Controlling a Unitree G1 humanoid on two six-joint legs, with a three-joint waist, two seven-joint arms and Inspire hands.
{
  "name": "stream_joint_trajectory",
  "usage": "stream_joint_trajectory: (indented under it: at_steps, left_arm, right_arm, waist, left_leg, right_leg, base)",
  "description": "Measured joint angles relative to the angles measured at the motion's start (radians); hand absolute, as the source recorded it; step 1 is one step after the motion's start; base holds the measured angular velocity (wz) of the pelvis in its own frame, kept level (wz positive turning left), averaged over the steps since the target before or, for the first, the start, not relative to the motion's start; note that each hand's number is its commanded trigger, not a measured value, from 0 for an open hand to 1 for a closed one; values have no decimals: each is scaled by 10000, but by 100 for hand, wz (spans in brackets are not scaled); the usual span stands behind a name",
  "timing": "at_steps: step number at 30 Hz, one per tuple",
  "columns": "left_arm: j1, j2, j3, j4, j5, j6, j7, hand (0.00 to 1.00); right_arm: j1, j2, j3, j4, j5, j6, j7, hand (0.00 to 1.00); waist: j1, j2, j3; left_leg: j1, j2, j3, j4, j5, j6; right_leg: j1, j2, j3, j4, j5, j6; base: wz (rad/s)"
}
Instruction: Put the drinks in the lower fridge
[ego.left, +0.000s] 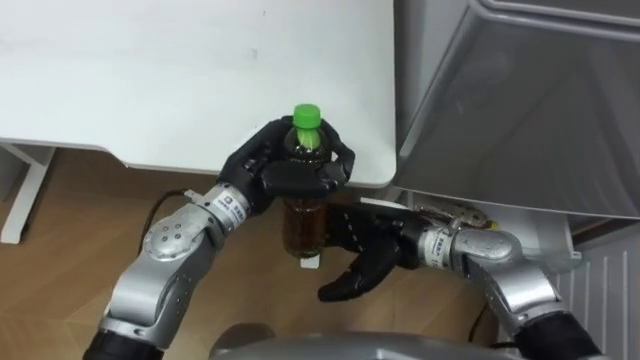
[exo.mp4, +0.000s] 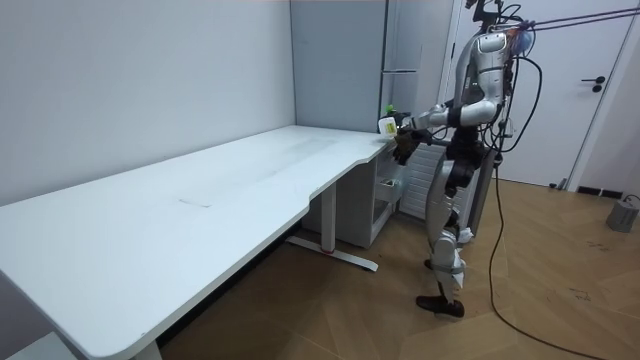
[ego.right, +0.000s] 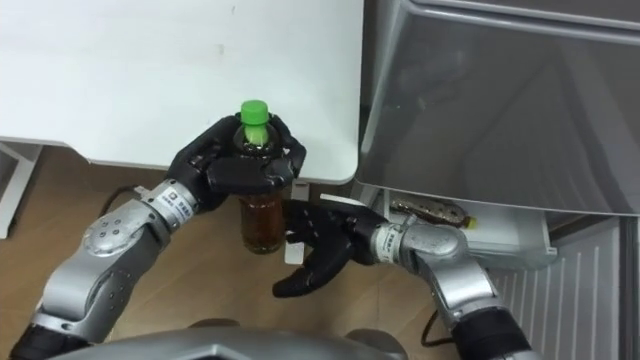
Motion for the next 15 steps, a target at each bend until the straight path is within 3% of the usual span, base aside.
stream_joint_trajectory:
  at_steps: [8,15]
  left_arm:
    - [0,52,-835,17,-439,0,-593,100]
    - [1,322,-1149,135,-1575,-17,-685,100]
  right_arm:
    - [-2,146,66,-1,1053,1,-48,0]
    - [-1,-65,581,29,2332,-5,-260,0]
  waist:
    - [-22,16,-2]
    - [-83,68,-6]
  left_leg:
    - [-8,-9,28,130,-4,19]
    - [68,-10,38,123,-1,22]
  right_leg:
    - [-31,-25,29,38,-11,3]
    - [34,-22,50,41,-10,3]
  base:
    - [0]
    - [0]
